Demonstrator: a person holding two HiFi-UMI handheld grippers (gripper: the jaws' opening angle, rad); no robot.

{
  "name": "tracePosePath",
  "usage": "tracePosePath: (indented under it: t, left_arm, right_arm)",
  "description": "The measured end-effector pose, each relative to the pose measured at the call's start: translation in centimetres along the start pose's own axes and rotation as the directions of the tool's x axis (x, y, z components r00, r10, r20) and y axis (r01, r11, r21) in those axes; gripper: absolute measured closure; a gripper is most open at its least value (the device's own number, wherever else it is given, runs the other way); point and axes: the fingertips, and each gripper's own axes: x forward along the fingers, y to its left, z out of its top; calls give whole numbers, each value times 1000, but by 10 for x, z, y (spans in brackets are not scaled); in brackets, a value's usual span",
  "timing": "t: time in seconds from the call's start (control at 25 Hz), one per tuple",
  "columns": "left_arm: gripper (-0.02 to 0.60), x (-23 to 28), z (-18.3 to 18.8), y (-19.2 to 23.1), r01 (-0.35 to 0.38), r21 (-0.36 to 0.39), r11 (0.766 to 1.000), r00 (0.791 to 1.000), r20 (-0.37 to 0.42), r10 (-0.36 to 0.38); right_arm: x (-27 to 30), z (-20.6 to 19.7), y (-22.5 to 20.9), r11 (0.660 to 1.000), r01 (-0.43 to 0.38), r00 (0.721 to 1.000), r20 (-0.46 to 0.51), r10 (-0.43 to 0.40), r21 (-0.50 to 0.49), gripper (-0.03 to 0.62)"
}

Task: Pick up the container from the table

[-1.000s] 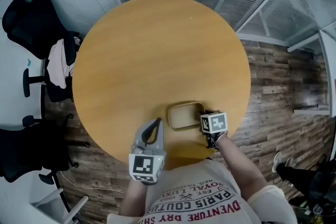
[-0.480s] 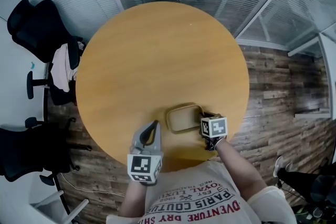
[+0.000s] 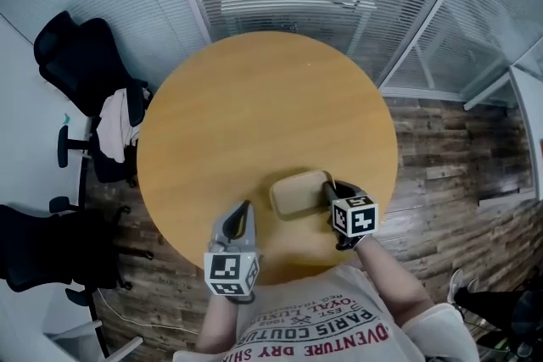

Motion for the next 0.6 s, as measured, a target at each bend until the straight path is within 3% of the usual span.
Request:
tracePosePath:
  t: [0.12, 0.28, 0.6]
  left_arm:
    - [575, -11, 15, 2, -15, 3, 1000, 999, 36, 15]
    - [575, -26, 36, 3, -33, 5, 999, 995, 94, 32]
    - [575, -52, 74, 6, -56, 20, 998, 981, 186, 51]
  right_arm:
    - [-31, 32, 16, 998, 2, 993, 120, 5, -63, 566]
    - [-75, 70, 42, 991, 10, 957, 289, 28, -131, 566]
    - [-165, 119, 79, 964, 88, 810, 581, 77, -251, 566]
